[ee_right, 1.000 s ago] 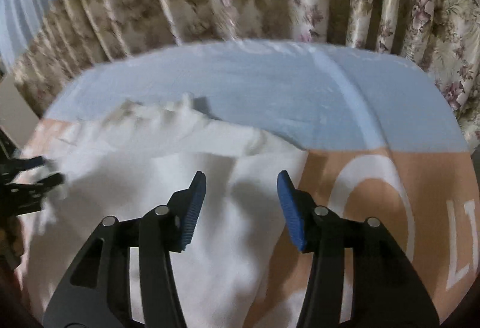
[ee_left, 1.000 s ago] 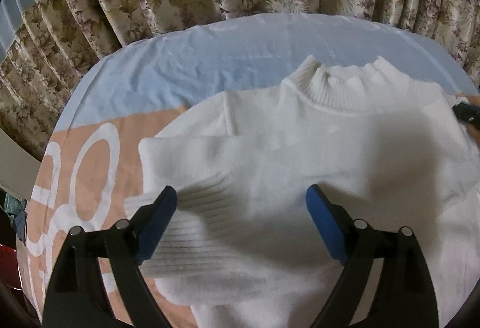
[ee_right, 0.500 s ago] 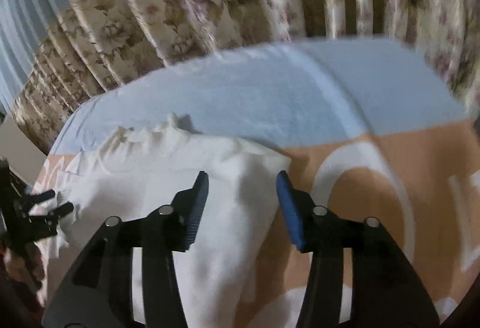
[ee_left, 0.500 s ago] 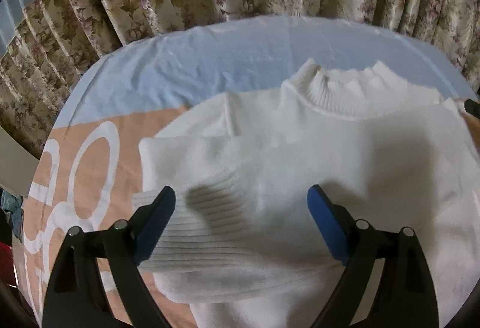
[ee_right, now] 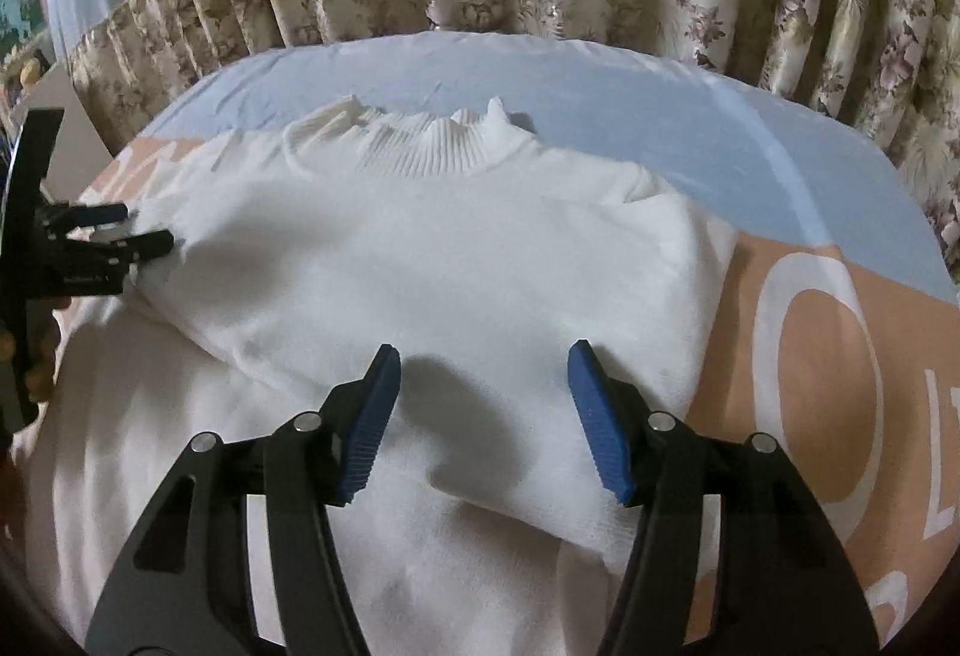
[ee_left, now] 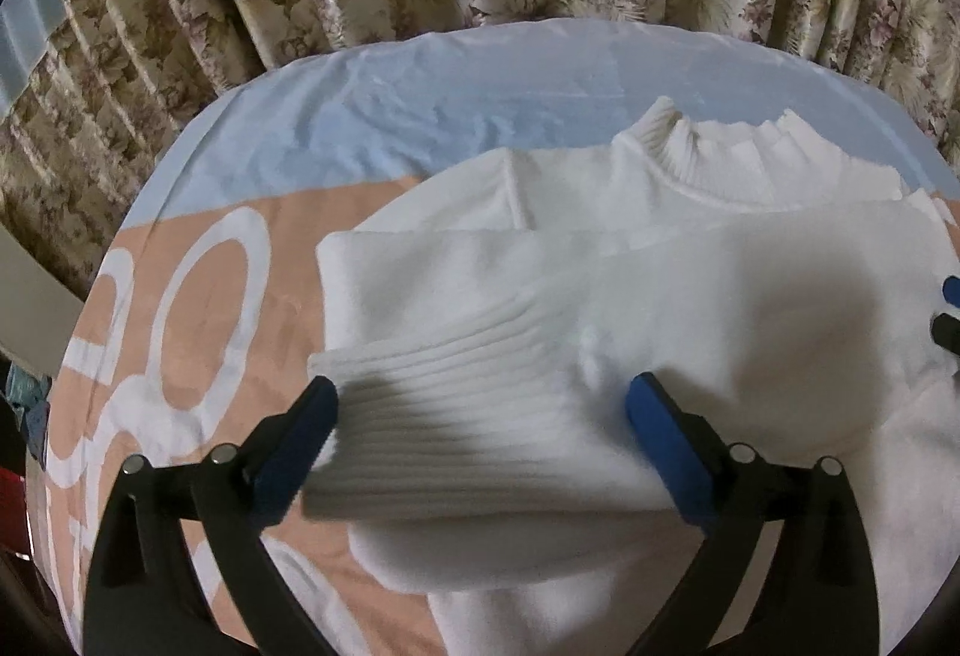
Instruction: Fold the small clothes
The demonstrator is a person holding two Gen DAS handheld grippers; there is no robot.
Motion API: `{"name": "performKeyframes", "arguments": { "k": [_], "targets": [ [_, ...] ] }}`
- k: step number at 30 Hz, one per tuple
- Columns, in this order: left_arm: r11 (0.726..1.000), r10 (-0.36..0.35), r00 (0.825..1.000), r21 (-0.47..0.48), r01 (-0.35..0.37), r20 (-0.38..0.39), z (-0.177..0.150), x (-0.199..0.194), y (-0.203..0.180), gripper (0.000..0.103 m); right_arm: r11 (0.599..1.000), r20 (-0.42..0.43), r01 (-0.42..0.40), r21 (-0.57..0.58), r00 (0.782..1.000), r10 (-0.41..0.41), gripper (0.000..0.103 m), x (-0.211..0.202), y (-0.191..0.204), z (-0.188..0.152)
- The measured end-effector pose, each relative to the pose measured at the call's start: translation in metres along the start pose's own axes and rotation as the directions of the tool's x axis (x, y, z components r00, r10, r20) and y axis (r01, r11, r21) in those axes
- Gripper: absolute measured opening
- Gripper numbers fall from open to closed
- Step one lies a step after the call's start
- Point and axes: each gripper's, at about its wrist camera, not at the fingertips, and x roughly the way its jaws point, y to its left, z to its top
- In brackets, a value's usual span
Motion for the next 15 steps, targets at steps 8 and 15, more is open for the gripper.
{"name": "performKeyframes", "arguments": {
  "k": [8,15],
  "targets": [
    [0.999,-0.011,0.999,-0.046,0.013,0.039,-0.019,-0.057,0.005,0.098,0.999,0.078,-0.018,0.044,0.997,0.014,0.100,-0.044,0.011,-0.001],
    [0.987,-0.124,0.989,-0.096,0.131,0.075,-0.066,-0.109,0.011,0.101,0.988,0.043,-0.014,0.155,0.999,0.008,0.100,-0.085,0.018,-0.034]
  ]
}}
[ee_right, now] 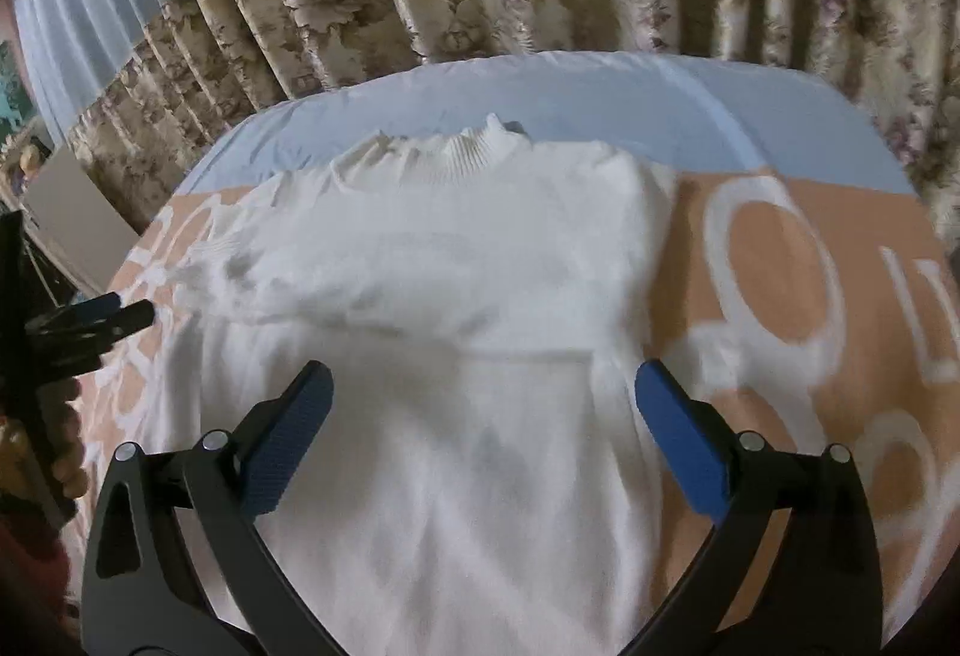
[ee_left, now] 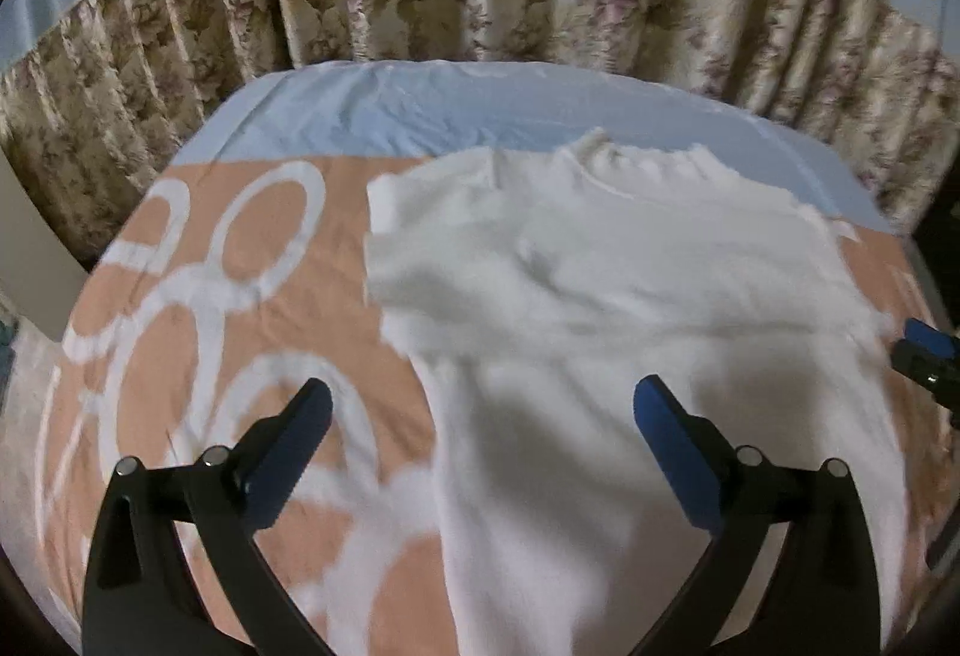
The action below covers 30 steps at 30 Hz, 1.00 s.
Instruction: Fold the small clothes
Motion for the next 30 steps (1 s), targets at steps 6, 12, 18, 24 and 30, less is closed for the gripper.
{"name": "performKeyframes", "arguments": {
  "k": [6,12,18,24,30],
  "targets": [
    [0.998,0.057,0.998,0.042,-0.056,-0.038,-0.046,-0.029,-0.012,0.101,0.974,0.098,0.192,-0.125,0.979,-0.180,0.100,-0.051,0.025,-0.041],
    [0.998,0.019,0.997,-0.056,-0.023,-0.076,-0.084,-0.060,-0.001,0.101,0.981,0.051,0.151,-0.121,0.988,-0.146,0.100,-0.078,0.032,-0.078],
    [1.000,0.025,0.992,-0.006,-0.026,-0.122,-0.124,-0.075,-0.008,0.101,0.989,0.014,0.132,-0.061,0.991,-0.131,0.100,-0.100,0.036,-0.118],
    [0.999,0.032,0.987,0.033,-0.027,-0.158,-0.166,-0.084,-0.014,0.101,0.986,0.013,0.159,-0.054,0.987,-0.158,0.100,-0.111,0.034,-0.151],
    [1.000,0.001,0.978,0.016,0.003,-0.210,-0.191,-0.086,-0.017,0.101,0.986,-0.019,0.168,0.004,0.986,-0.167,0.098,-0.114,0.032,-0.156]
  ]
}}
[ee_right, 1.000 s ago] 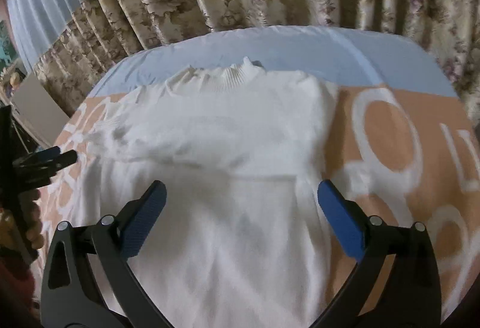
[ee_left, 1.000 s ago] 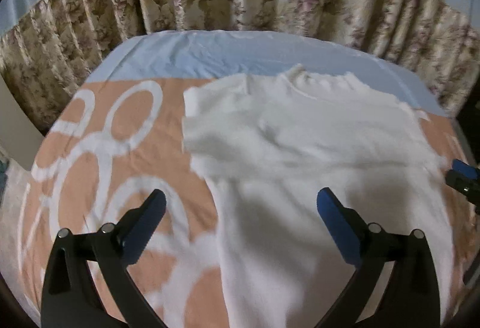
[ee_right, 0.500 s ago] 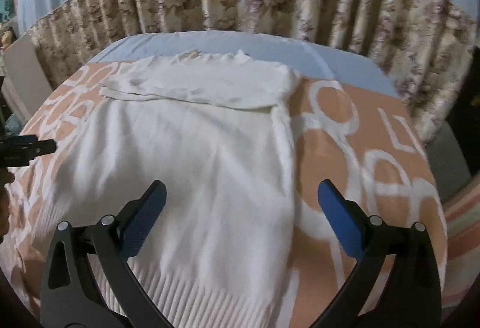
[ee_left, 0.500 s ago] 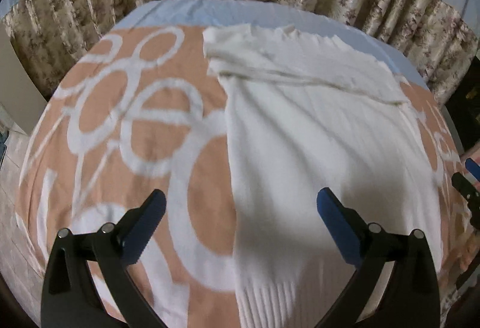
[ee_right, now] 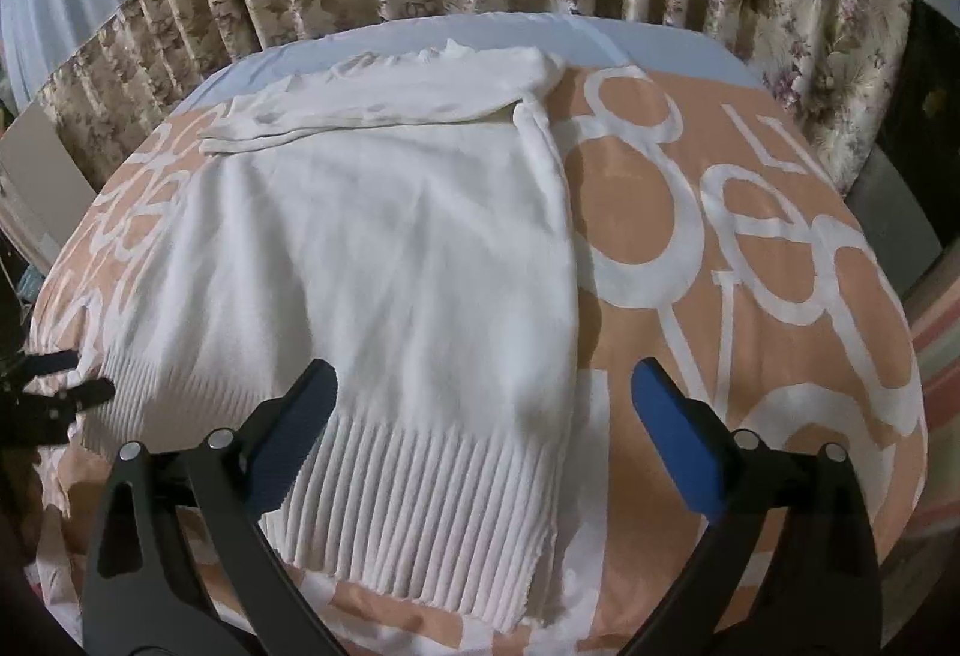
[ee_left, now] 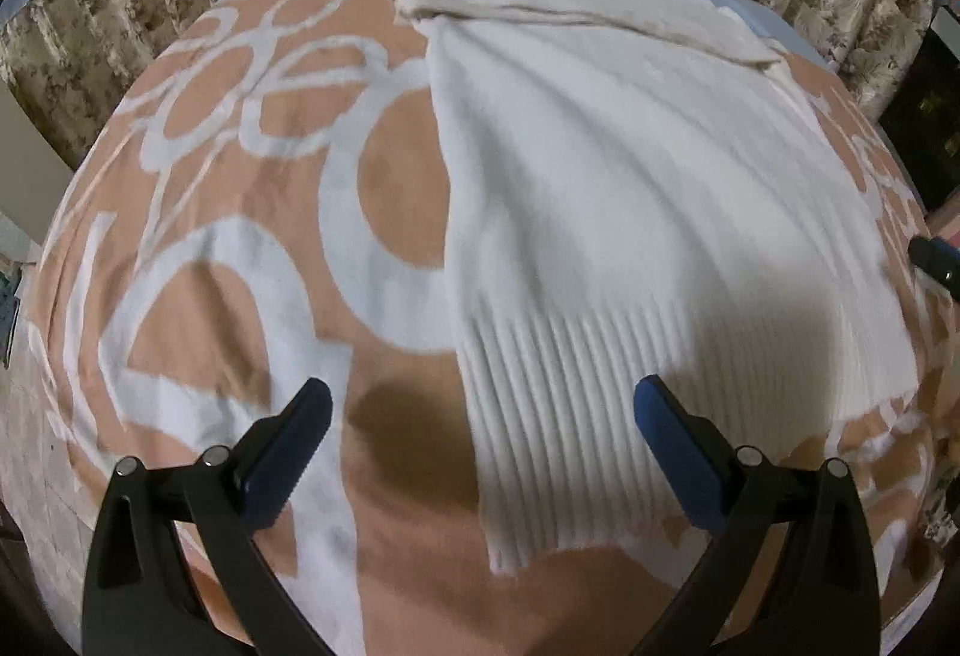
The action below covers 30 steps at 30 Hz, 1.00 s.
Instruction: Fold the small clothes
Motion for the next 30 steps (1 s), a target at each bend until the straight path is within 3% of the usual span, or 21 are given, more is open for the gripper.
{"name": "performKeyframes", "arguments": {
  "k": [2,7,13,15,17,20,24,27,30],
  "targets": [
    [1.000,-0.003,1.000,0.004,0.003,-0.010,-0.004,0.000,-0.001,0.101,0.998,0.011,0.041,-0.037,0.999,-0.040,0.098,-0.004,0.007,-0.003],
    [1.000,0.005,0.999,0.016,-0.005,-0.034,-0.011,0.000,-0.003,0.101,0.997,-0.061,-0.039,-0.071,0.998,0.035,0.098,-0.003,0.011,-0.015],
    [0.998,-0.048,0.997,0.027,0.050,-0.054,-0.012,0.002,-0.013,0.101,0.987,-0.154,-0.139,0.083,0.977,0.150,0.098,0.003,-0.014,-0.034],
    [0.998,-0.043,0.997,0.047,0.046,-0.066,-0.013,0.004,-0.018,0.101,0.984,-0.169,-0.148,0.101,0.972,0.163,0.092,0.002,-0.018,-0.038],
    [0.997,-0.048,0.996,0.062,0.053,-0.081,-0.016,0.006,-0.022,0.101,0.982,-0.198,-0.155,0.109,0.965,0.174,0.079,0.004,-0.023,-0.041],
    [0.995,-0.048,0.995,0.083,0.055,-0.091,-0.020,0.007,-0.026,0.101,0.980,-0.242,-0.159,0.120,0.953,0.184,0.070,0.009,-0.024,-0.048],
    [0.994,-0.049,0.995,0.089,0.057,-0.092,-0.020,0.009,-0.027,0.100,0.976,-0.256,-0.165,0.140,0.946,0.197,0.069,0.009,-0.027,-0.051],
    [0.994,-0.040,0.995,0.102,0.049,-0.093,-0.018,0.011,-0.030,0.085,0.977,-0.272,-0.167,0.136,0.942,0.199,0.056,0.009,-0.028,-0.050],
    [0.991,-0.038,0.994,0.126,0.050,-0.098,-0.018,0.012,-0.034,0.078,0.981,-0.281,-0.156,0.118,0.942,0.184,0.042,0.008,-0.028,-0.052]
  ]
}}
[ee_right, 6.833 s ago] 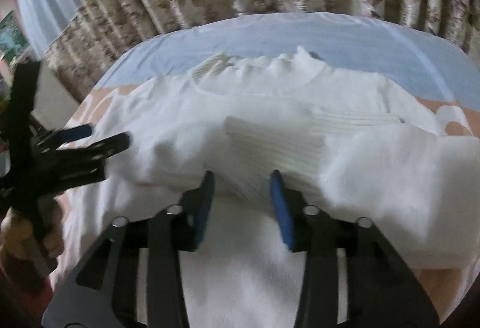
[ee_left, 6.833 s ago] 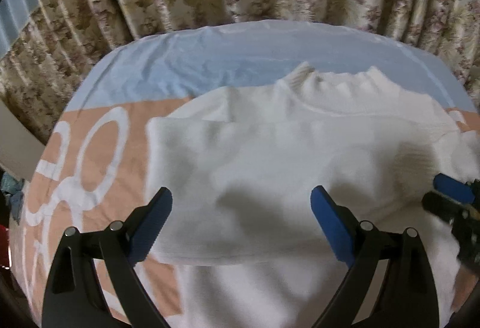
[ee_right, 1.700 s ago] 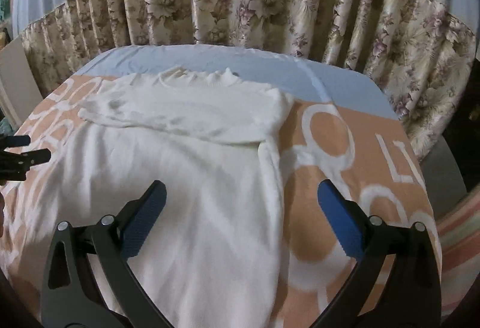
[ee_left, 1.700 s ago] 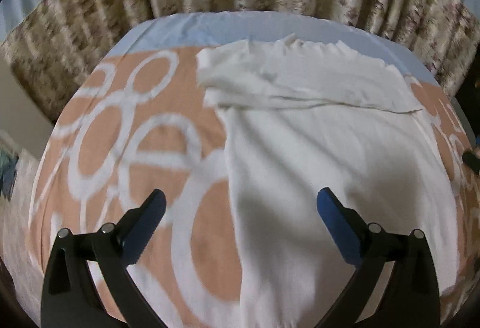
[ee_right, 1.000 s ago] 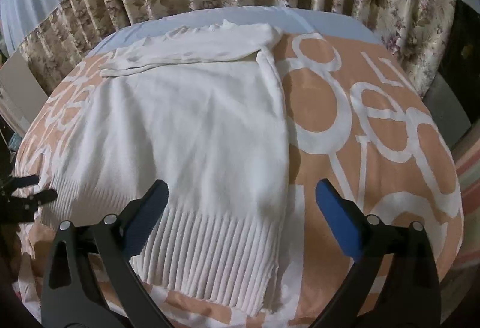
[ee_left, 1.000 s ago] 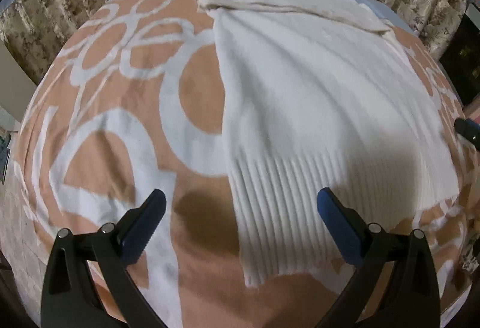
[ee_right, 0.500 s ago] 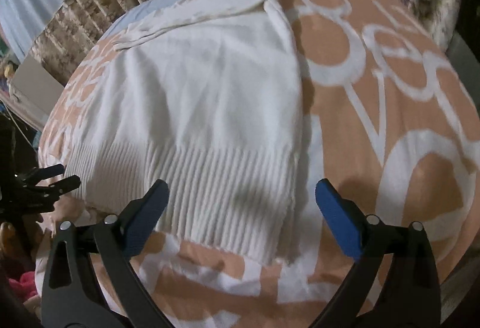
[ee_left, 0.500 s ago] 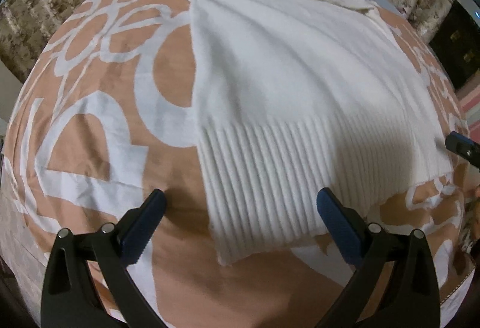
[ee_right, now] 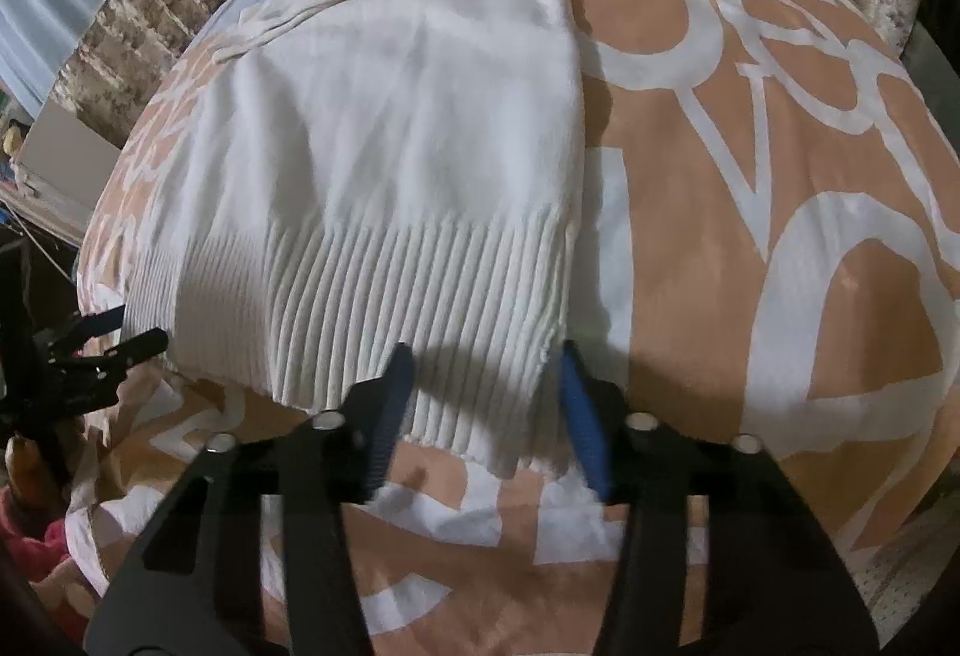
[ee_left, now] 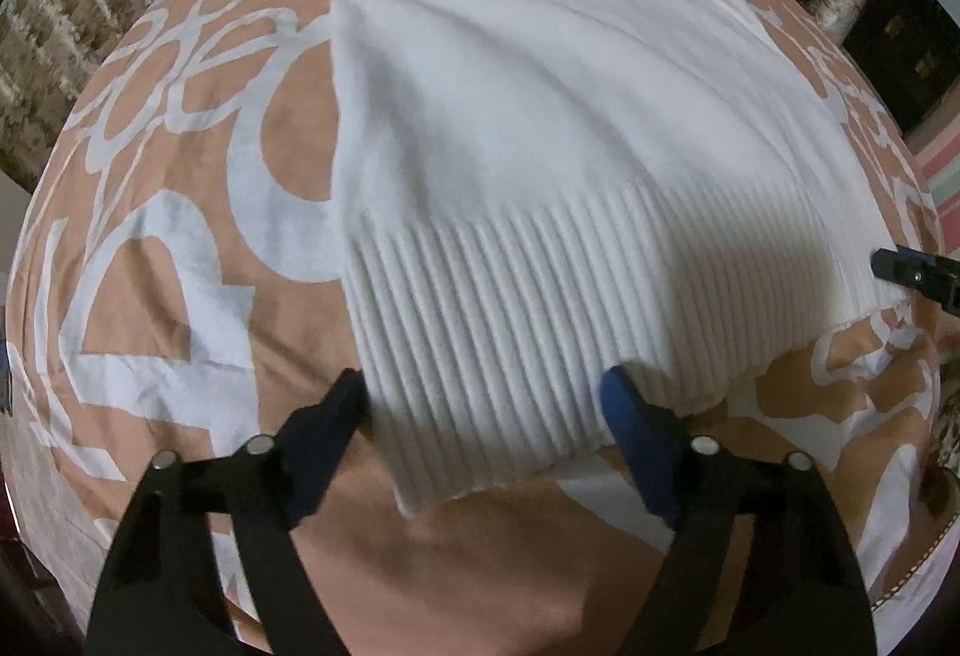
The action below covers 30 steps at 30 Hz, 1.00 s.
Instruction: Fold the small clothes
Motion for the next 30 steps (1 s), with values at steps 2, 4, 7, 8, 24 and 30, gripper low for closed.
{"name": "performKeyframes", "arguments": {
  "k": [2,4,7,8,24,30],
  "targets": [
    [1.000,-0.005,1.000,0.002,0.005,-0.002,0.001,0.000,-0.001,0.073,1.000,-0.014,0.002,-0.010,1.000,-0.002,0.038,0.002,0.001,-0.001],
    [1.000,-0.011,1.000,0.006,0.011,-0.001,0.003,0.000,-0.002,0.056,1.000,-0.013,0.018,-0.026,1.000,-0.018,0.021,0.003,0.002,-0.001],
    [1.000,-0.002,1.000,0.014,0.002,0.001,0.007,0.000,-0.003,0.040,0.999,-0.014,0.011,-0.051,1.000,-0.012,0.012,0.004,0.006,0.000],
    [1.000,-0.006,1.000,0.012,0.006,-0.001,0.008,0.000,-0.003,0.039,0.997,-0.015,0.021,-0.070,1.000,-0.022,0.012,0.004,0.009,0.001],
    [1.000,-0.003,0.998,0.012,0.002,0.070,0.038,-0.013,0.006,0.012,0.980,0.097,-0.020,-0.196,0.995,0.040,0.011,-0.013,0.036,0.050],
    [0.999,0.031,0.990,0.006,-0.032,0.140,0.066,-0.017,0.020,0.012,0.977,0.143,-0.010,-0.215,0.989,0.041,0.011,-0.006,0.044,0.078]
  ]
}}
